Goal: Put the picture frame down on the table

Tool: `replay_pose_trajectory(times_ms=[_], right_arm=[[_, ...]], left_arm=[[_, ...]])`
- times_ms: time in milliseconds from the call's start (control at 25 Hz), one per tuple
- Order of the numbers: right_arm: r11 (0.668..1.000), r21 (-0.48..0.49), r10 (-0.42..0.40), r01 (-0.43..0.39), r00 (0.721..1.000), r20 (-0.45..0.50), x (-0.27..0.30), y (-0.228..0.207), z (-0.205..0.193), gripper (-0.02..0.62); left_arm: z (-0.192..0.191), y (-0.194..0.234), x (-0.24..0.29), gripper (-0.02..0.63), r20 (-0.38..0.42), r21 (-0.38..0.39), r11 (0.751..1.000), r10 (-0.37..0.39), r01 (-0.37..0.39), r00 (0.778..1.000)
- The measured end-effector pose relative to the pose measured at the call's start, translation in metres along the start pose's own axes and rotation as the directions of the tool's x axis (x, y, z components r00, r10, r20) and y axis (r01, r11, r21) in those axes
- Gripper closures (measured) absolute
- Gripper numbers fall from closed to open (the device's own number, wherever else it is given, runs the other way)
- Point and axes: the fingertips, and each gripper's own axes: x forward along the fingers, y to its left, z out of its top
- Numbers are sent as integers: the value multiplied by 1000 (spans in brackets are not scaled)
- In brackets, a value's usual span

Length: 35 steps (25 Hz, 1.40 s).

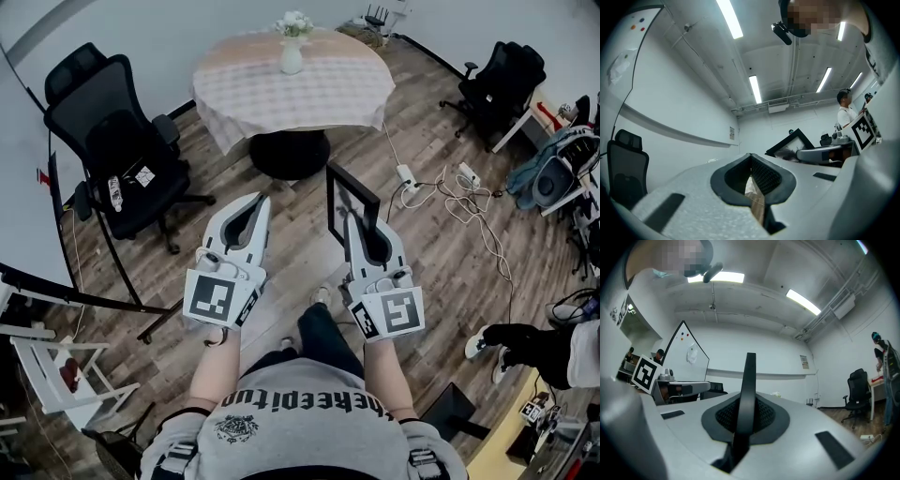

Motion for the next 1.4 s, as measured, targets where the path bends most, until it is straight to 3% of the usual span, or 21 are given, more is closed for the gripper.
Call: replay_pose_trajectory(times_ms=[760,1400], right_arm=[[994,-5,108,-107,994,17,123,-104,-10,577],[984,18,175,-176,984,31,175,-182,-26,577]], left_arm=[[-22,51,134,591,16,21,993,118,-118,993],[-46,52,216,591,0,37,984,172,-172,985]])
